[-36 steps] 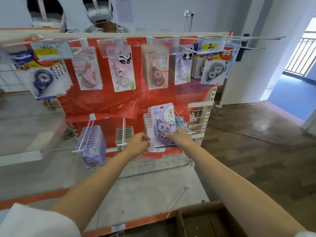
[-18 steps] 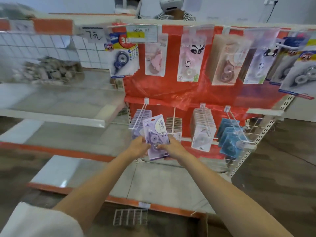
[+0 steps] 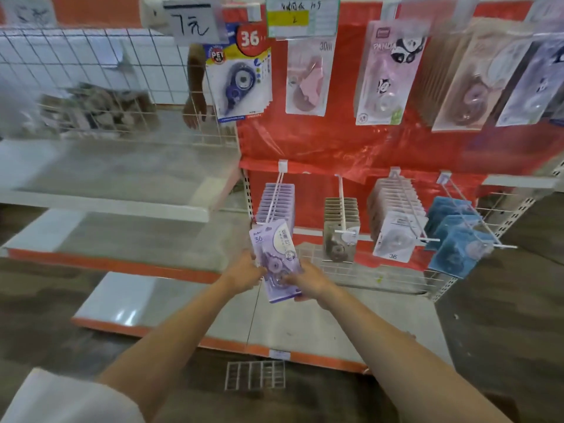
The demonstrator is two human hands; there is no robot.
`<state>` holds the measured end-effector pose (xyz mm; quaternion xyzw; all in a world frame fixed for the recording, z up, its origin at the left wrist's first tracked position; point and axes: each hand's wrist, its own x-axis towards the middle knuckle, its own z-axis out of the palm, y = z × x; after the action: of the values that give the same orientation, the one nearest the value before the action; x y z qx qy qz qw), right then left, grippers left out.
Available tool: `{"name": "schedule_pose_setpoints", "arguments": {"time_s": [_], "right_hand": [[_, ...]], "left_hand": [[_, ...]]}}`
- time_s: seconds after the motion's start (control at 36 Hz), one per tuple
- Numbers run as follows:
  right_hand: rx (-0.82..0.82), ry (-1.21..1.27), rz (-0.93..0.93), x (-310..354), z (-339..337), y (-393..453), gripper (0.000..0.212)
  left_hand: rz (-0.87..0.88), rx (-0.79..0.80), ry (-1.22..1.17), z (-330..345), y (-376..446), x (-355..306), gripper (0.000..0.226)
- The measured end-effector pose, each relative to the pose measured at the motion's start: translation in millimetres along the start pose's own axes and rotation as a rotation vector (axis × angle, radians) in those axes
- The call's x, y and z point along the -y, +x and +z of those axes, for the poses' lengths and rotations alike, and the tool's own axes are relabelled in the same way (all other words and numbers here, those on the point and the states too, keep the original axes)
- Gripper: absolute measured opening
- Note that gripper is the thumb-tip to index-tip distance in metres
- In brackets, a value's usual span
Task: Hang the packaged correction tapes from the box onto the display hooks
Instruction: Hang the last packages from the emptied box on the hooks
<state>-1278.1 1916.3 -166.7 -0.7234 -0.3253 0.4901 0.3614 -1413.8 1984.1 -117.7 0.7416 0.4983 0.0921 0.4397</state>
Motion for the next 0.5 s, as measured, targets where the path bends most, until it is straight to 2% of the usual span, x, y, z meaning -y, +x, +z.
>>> {"name": "schedule_pose_setpoints", "arguments": {"time_s": [0.14, 0.22, 0.31, 0.5], "right_hand": [[0.017, -0.007, 0.052, -13.4, 4.6, 2.2, 0.022], [-0.01, -0.002, 0.055, -15.6, 4.9, 5.7, 0.025], [-0.041, 0.026, 0.052, -11.3, 5.9, 12.9, 0.032], [-0.068, 0.049, 0.04, 0.1, 12.9, 35.5, 0.048]], "left_hand": [[-0.027, 0.077, 0.091, 1.0, 11.4, 16.0, 0.027], [0.024, 0.091, 0.223, 1.4, 16.8, 20.4, 0.004], [0.074, 0.101, 0.409, -1.5, 22.3, 22.1, 0.026], [0.202, 0.137, 0.647, -11.2, 33.9, 27.6, 0.035]]}}
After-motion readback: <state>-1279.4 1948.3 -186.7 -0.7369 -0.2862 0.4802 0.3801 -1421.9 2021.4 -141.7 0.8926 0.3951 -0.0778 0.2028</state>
